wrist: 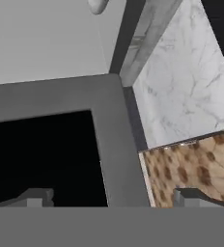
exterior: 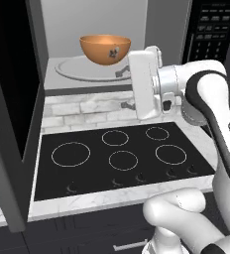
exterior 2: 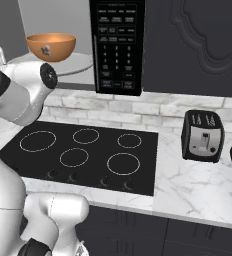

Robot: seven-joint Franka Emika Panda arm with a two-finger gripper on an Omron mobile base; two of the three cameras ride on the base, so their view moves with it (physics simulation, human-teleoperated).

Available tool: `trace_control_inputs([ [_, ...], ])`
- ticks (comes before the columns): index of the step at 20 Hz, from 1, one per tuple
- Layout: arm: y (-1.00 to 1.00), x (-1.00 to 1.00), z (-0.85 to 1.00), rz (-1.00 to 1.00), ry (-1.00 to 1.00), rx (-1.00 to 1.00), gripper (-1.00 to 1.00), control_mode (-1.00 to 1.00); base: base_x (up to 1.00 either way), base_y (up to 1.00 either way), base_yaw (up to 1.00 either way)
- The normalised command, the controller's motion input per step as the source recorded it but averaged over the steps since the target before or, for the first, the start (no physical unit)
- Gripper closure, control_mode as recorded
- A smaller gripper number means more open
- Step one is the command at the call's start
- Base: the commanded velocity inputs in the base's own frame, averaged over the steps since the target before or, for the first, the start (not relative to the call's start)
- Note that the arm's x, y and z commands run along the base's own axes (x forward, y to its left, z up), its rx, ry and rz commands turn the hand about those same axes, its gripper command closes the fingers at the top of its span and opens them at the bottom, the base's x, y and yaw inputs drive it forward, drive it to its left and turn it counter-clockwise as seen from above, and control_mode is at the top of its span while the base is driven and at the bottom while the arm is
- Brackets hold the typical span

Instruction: The microwave is finished heating the chicken drumstick and potato. Take the bowl containing the food and place it on the dining counter.

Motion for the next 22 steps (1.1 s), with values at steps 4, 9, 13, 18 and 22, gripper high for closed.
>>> trace_control_inputs([
  [4,-1.00,0.31,0.21,-0.40,0.03,-0.15,-1.00,-1.00,0.00,0.00,0.00],
  [9,-1.00,0.36,0.22,-0.36,0.01,-0.19,-1.00,-1.00,0.00,0.00,0.00],
  [13,-0.58,0.27,0.23,-0.09,-0.11,-0.18,-1.00,-1.00,0.00,0.00,0.00],
  [18,-0.12,0.32,0.08,0.01,-0.06,0.00,-1.00,-1.00,0.00,0.00,0.00],
  [22,0.14,0.69,0.00,0.00,0.02,0.00,-1.00,-1.00,0.00,0.00,0.00],
])
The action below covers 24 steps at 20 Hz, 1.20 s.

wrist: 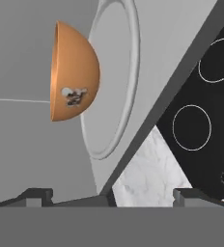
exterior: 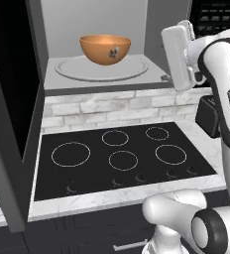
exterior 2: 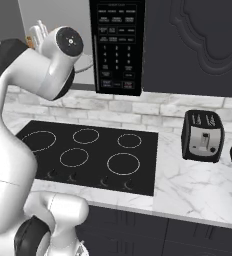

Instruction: The microwave is finished heating the chicken drumstick and potato. Take the bowl containing the food and place it on the dining counter.

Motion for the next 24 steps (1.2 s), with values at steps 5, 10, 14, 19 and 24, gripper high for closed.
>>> trace_control_inputs([
  [5,0.57,0.91,0.00,-0.03,0.00,-0.05,-1.00,-1.00,0.00,0.00,0.00],
  [10,0.25,0.82,0.15,-0.01,0.04,0.00,-1.00,-1.00,0.00,0.00,0.00],
  [14,0.00,0.56,0.28,0.00,0.03,0.00,-1.00,-1.00,0.00,0.00,0.00],
  [19,0.00,0.60,0.11,0.00,0.06,0.00,-1.00,-1.00,0.00,0.00,0.00],
  [24,0.00,0.58,-0.12,0.00,0.02,-0.01,-1.00,-1.00,0.00,0.00,0.00],
])
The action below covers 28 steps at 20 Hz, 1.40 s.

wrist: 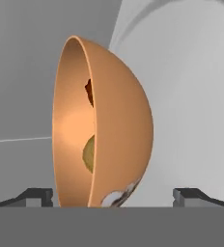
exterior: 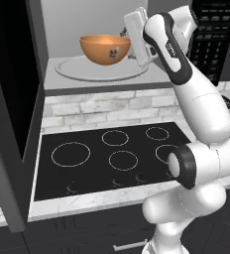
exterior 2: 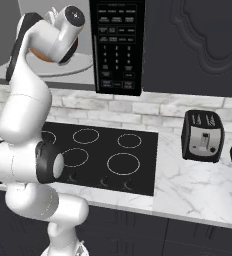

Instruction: The microwave is finished heating the chicken drumstick and potato. Take the bowl containing the food and place it on the dining counter.

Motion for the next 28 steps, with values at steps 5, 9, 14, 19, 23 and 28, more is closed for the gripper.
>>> trace_control_inputs([
  [5,0.01,0.66,-0.06,0.00,0.00,0.00,-1.00,-1.00,0.00,0.00,0.00],
  [9,0.01,0.62,0.00,0.00,0.01,0.00,-1.00,-1.00,0.00,0.00,0.00],
  [14,0.01,0.39,-0.07,0.01,0.02,-0.01,-1.00,-1.00,0.00,0.00,0.00],
  [19,0.00,-0.39,-0.53,0.13,0.01,-0.08,1.00,-1.00,0.00,0.00,0.00],
  [23,0.00,-0.26,-0.16,0.11,0.00,-0.02,1.00,-1.00,0.00,0.00,0.00],
  [28,0.00,0.00,0.00,0.00,0.01,0.00,1.00,-1.00,0.00,0.00,0.00],
])
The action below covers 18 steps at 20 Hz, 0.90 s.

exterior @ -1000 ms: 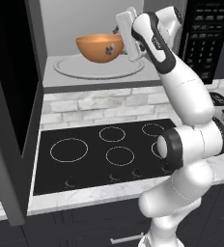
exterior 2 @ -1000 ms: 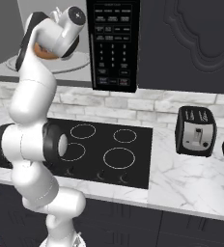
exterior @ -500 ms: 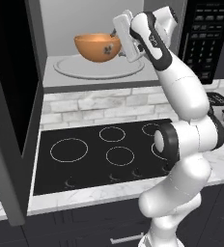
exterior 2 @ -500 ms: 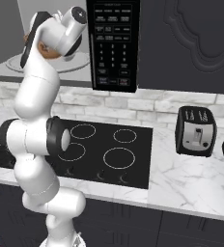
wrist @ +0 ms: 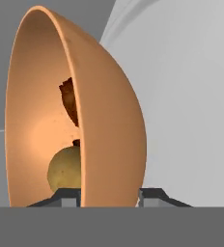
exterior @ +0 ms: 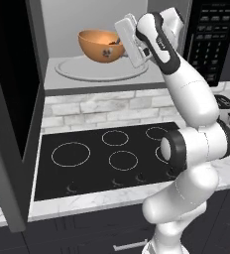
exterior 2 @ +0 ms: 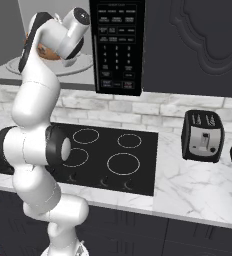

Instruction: The microwave is finished heating the chicken drumstick and potato. Take the bowl containing the food and place it on the dining counter.

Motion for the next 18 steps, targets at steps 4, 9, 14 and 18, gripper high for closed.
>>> trace_control_inputs([
  [4,0.00,0.00,0.00,0.00,0.00,0.00,1.00,-1.00,0.00,0.00,0.00],
  [9,0.00,-0.07,0.00,0.00,0.00,0.00,1.00,-1.00,0.00,0.00,0.00],
  [14,-0.01,-0.37,0.00,0.00,-0.03,0.00,1.00,-1.00,0.00,0.00,0.00],
  [18,-0.04,-0.56,0.00,0.00,-0.07,0.00,1.00,-1.00,0.00,0.00,0.00],
])
